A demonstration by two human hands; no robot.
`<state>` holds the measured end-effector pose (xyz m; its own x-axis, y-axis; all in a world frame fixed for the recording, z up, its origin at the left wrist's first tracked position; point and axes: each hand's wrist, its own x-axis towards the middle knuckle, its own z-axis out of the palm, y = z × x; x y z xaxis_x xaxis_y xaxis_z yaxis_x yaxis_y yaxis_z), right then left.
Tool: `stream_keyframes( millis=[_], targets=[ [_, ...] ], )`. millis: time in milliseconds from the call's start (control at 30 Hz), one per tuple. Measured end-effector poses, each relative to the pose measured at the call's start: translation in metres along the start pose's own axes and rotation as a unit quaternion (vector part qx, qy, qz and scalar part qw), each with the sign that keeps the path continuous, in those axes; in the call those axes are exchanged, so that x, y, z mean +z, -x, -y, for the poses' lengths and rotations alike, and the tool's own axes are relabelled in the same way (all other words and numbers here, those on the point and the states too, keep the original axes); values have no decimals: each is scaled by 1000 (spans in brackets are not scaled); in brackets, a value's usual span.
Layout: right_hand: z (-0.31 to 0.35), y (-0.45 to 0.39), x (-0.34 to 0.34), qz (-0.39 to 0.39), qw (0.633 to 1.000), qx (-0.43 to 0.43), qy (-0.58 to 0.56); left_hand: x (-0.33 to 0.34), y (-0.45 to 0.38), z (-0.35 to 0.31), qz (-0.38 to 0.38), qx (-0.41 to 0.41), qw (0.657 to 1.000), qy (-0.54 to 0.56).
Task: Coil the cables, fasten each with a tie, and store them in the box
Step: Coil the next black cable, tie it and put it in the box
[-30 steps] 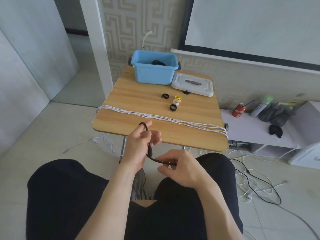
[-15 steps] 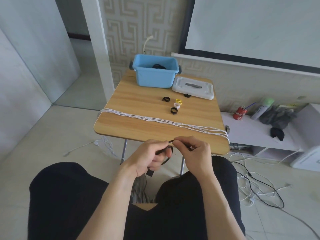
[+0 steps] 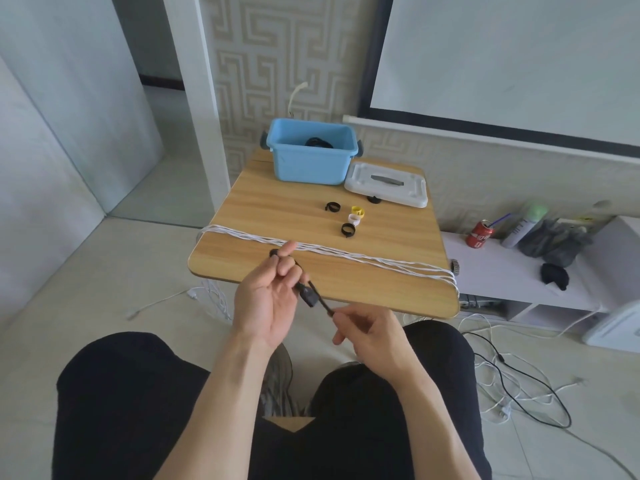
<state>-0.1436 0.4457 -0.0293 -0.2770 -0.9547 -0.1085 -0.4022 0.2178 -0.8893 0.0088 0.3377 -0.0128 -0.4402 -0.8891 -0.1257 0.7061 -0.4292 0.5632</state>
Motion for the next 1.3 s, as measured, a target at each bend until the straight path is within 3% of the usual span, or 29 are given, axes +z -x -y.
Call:
stream_keyframes(
  millis=[133, 267, 400, 567, 733, 867, 1000, 1167, 1300],
  targets=[
    [6, 2, 0, 110, 986, 27, 119, -2, -1, 6, -48, 70, 995, -45],
    [20, 4, 1, 144, 966, 0, 213, 0, 1, 14, -94, 76, 984, -127],
    [25, 7, -4, 102, 973, -20, 208, -7, 6, 23, -71, 99, 915, -384],
    [24, 9, -20, -5, 983, 25, 182, -8, 8, 18, -57, 56, 903, -423],
    [22, 11, -26, -11, 980, 38, 194, -6, 5, 18, -60, 58, 936, -341],
    [25, 12, -9, 8, 978, 16, 206, 6, 7, 16, -15, -17, 991, -135],
    [21, 10, -3, -44, 982, 29, 183, 6, 8, 10, 0, -29, 982, -187],
    [10, 8, -5, -43, 977, 78, 195, 1, 8, -1, -5, -50, 998, 43],
    [10, 8, -8, -7, 987, 113, 112, -10, 6, -9, -25, -12, 990, 135]
  ],
)
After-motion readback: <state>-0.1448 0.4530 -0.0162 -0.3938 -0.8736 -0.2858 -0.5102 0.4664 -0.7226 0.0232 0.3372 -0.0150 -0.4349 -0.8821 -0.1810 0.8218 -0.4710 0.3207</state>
